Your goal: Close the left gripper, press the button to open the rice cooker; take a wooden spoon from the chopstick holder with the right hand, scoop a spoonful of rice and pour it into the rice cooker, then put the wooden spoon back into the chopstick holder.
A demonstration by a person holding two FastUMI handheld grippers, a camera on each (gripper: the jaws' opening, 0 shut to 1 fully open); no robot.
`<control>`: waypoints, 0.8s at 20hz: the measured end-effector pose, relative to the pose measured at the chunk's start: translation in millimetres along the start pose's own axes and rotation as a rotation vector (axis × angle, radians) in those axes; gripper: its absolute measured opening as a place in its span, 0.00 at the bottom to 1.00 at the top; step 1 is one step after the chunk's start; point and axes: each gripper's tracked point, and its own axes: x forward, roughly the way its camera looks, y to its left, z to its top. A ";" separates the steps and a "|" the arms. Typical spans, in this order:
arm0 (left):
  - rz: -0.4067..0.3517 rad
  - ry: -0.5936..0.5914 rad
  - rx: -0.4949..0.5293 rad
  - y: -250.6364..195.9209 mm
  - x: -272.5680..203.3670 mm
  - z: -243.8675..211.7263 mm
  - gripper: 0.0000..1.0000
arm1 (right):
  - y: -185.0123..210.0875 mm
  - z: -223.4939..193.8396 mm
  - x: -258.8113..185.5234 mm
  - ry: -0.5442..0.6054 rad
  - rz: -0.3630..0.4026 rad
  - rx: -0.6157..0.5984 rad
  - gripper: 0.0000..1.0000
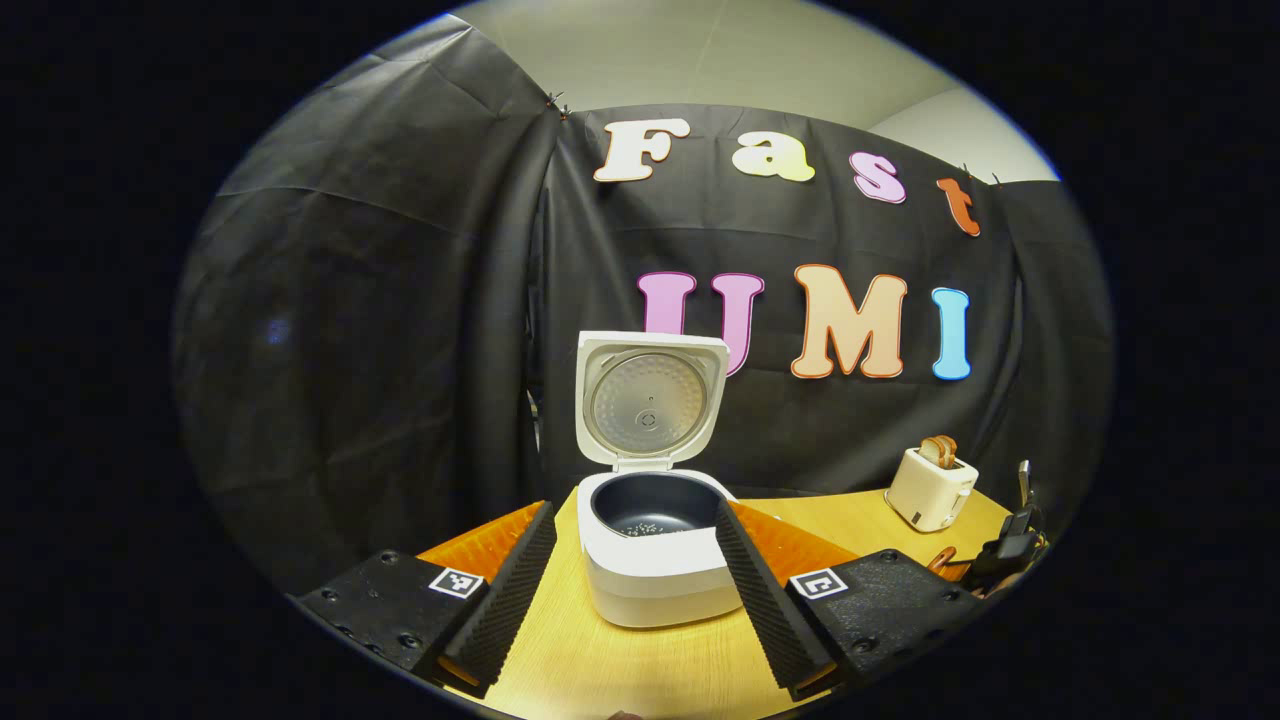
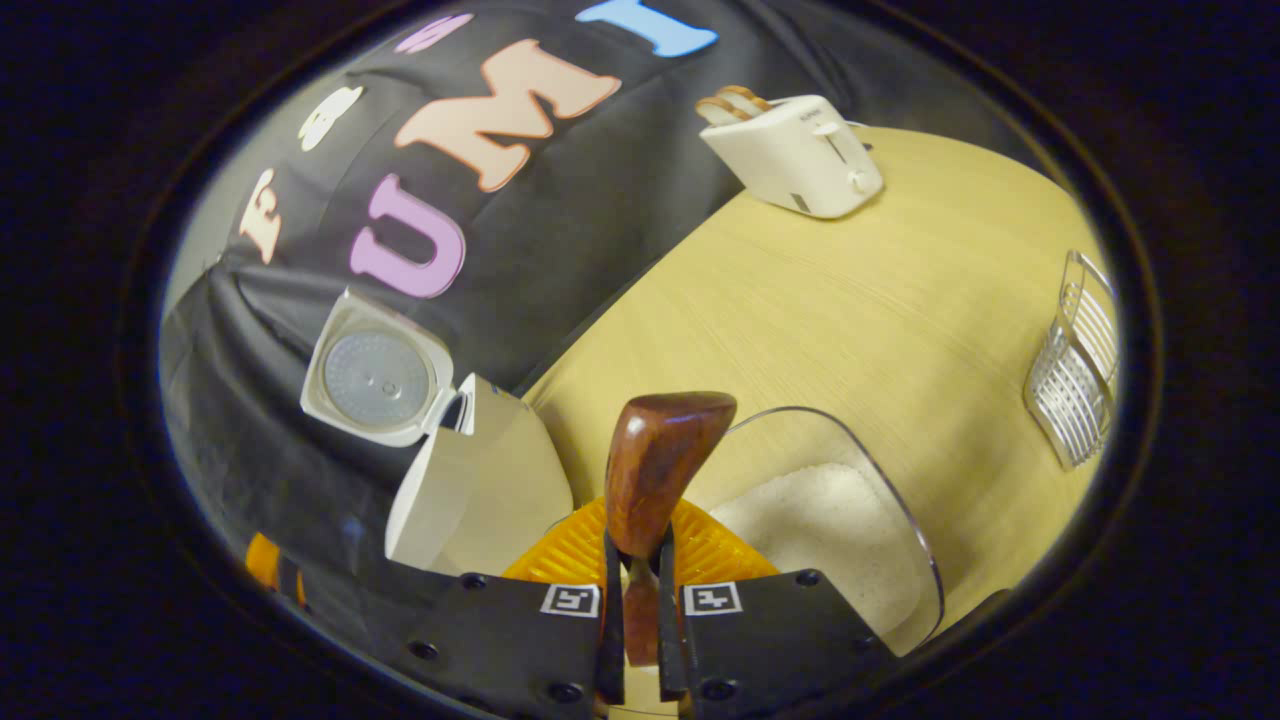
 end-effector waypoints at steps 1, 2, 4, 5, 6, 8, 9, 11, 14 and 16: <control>-0.003 0.001 0.001 -0.5 -0.1 1.0 0.95 | 1.0 7.6 -2.5 -0.006 0.008 0.029 0.15; -0.007 -0.001 0.002 -1.8 -0.1 1.7 0.95 | 1.7 16.1 -4.7 -0.016 0.018 0.051 0.16; -0.014 -0.004 0.002 -5.5 1.4 4.2 0.95 | 4.8 31.7 -11.4 -0.035 0.042 0.074 0.17; -0.018 -0.004 0.001 -8.2 1.7 4.7 0.95 | 6.0 38.9 -14.6 -0.045 0.054 0.079 0.15; -0.020 -0.005 0.000 -10.0 1.0 5.3 0.95 | 7.2 44.4 -16.5 -0.050 0.061 0.088 0.15; -0.023 -0.007 0.002 -13.0 -0.2 7.1 0.95 | 12.4 53.6 -22.4 -0.053 0.084 0.118 0.18; -0.023 -0.009 0.003 -13.7 -0.4 8.4 0.95 | 18.2 58.4 -25.8 -0.052 0.099 0.132 0.18; -0.023 -0.015 0.000 -15.1 -3.0 11.0 0.95 | 33.0 66.5 -30.9 -0.057 0.130 0.140 0.17; -0.017 -0.019 0.002 -13.2 -4.6 12.9 0.95 | 61.5 78.3 -33.6 -0.068 0.180 0.124 0.17; -0.011 -0.019 -0.002 -9.7 -7.1 13.0 0.95 | 84.6 82.0 -34.5 -0.066 0.223 0.131 0.15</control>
